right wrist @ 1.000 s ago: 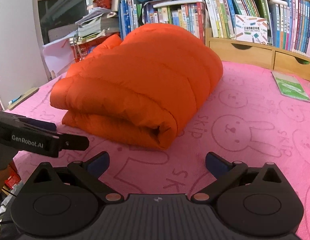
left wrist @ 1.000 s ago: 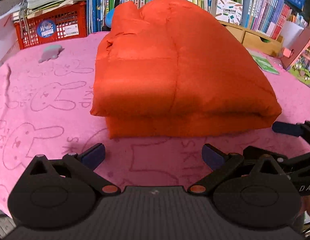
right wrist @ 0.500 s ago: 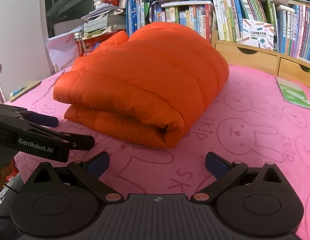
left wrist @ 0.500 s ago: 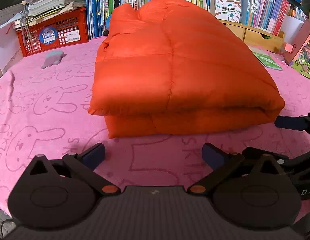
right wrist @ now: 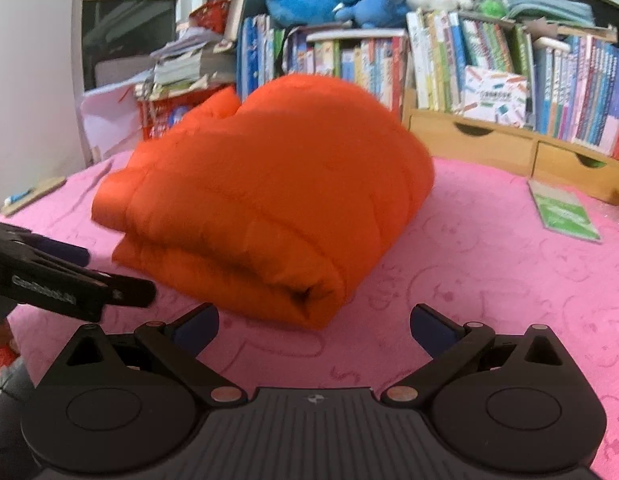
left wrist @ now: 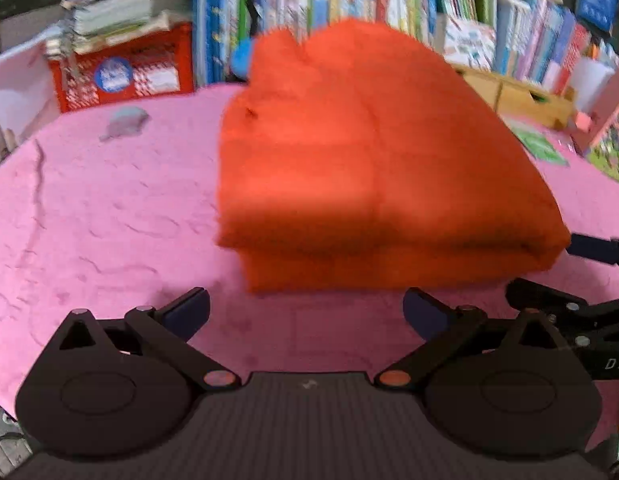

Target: Fold clothes

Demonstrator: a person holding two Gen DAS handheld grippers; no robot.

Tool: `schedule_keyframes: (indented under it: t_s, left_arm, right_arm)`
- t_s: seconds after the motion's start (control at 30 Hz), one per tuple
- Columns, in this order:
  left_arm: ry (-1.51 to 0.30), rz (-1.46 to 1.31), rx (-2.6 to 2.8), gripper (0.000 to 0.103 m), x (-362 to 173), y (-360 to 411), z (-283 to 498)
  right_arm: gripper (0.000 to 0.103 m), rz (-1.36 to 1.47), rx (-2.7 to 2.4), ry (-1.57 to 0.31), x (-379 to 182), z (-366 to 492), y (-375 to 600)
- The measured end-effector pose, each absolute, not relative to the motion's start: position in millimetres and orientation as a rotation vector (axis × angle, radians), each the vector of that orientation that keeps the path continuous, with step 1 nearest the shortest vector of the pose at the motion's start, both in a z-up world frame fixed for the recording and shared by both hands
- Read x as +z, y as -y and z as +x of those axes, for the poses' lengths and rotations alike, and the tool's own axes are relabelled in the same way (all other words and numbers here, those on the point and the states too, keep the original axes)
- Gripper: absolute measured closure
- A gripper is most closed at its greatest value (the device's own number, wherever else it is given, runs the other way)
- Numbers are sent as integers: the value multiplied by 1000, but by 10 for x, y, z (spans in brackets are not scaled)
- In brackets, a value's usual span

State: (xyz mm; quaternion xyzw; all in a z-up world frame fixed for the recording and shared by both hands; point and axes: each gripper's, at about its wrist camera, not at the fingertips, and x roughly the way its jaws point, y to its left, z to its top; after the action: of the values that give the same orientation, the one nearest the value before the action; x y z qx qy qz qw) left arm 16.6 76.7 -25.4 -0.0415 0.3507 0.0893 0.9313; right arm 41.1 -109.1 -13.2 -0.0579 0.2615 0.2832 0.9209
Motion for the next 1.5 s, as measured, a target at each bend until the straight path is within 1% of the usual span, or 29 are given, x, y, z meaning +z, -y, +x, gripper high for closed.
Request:
schedule_keyframes:
  t_s: [0.13,0.4,0.83,1.03,1.17,1.3,1.5]
  left_arm:
    - [-693,-76,240,0,-216,-845,202]
    - [-744,-93,304,0,-385,-1027,311]
    - [-716,-92,271,0,-436,-1057,309]
    - [-739,-77,285,0,-380,-1013,280]
    - [-726,-34,261,0,-266,-894,170]
    - [-719,-54,231,0,-200,-841,129]
    - [-747,-33,227,0,-243,-721,189]
  right_arm:
    - [0,-114,558,-498,-74,451,1052]
    - [0,-327,380,-390,-127,491,872]
    - [1,-230,327,-463,-168,619,1160]
    - [1,-155,334,-519,-202,681,1262]
    - [0,-175,447,-504,-204,566,1250]
    - [0,-220,556,-493,-201,418,1206]
    - [0,-240,609,-490,-160,311,1135]
